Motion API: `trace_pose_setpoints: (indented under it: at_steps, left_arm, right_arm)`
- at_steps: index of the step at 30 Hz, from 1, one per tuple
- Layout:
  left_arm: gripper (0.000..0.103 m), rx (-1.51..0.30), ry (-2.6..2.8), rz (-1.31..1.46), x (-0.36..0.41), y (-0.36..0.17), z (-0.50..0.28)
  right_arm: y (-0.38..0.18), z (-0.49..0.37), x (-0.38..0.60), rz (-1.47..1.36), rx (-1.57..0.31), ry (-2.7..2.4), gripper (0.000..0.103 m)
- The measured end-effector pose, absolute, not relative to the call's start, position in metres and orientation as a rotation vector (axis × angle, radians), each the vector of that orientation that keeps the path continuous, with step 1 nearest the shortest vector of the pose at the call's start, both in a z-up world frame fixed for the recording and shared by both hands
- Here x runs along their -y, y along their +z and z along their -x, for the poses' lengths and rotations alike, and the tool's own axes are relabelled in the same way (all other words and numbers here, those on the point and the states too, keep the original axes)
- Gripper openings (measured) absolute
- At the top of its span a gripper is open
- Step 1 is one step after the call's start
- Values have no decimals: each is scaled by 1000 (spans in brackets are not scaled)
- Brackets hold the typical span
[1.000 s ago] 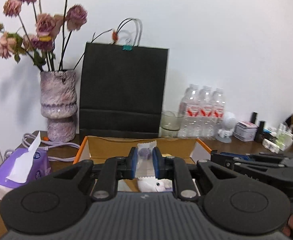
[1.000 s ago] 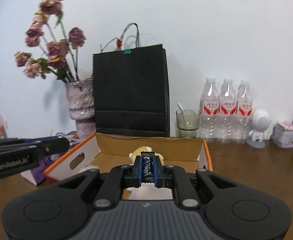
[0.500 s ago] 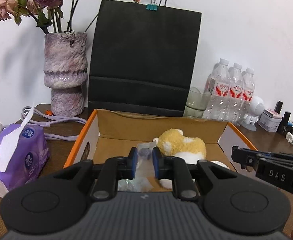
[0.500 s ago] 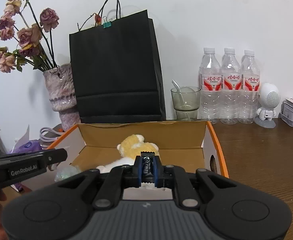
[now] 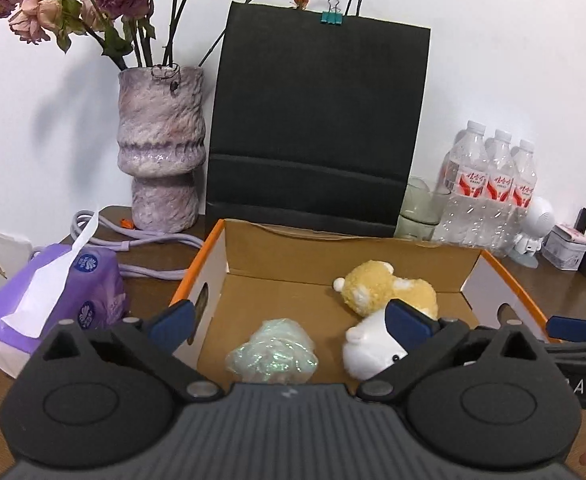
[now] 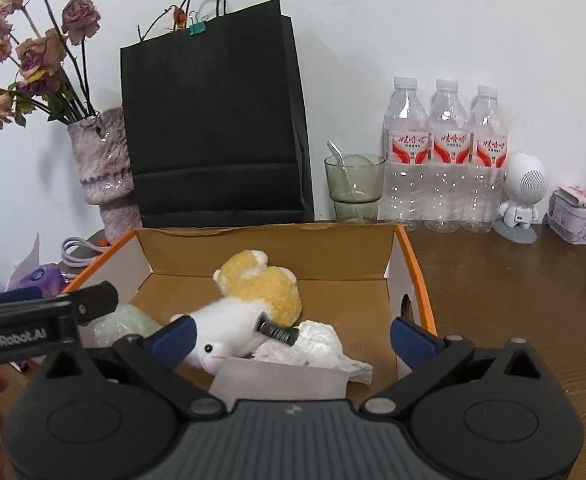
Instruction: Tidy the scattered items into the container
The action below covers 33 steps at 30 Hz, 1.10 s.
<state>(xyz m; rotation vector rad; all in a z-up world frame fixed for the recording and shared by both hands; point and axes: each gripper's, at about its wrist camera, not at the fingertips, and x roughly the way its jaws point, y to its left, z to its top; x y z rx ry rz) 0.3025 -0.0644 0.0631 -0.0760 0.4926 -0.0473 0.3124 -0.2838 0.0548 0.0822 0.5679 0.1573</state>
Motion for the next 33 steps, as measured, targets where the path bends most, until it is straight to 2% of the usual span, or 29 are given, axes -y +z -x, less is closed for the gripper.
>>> trace_pose_setpoints:
  at_steps: [18,24,33]
  left_arm:
    - [103,-450,-67,82,57,75,-284]
    - [103,-413,-89,16,39,77,-242]
    - [103,-479,-107,-24,36,49,-193]
  right_arm:
    - [59,-306,289,-79,-571,136,103]
    - [67,-266,303,-69,-479,141,103]
    - [38,-200,309,-4,-483,162,103]
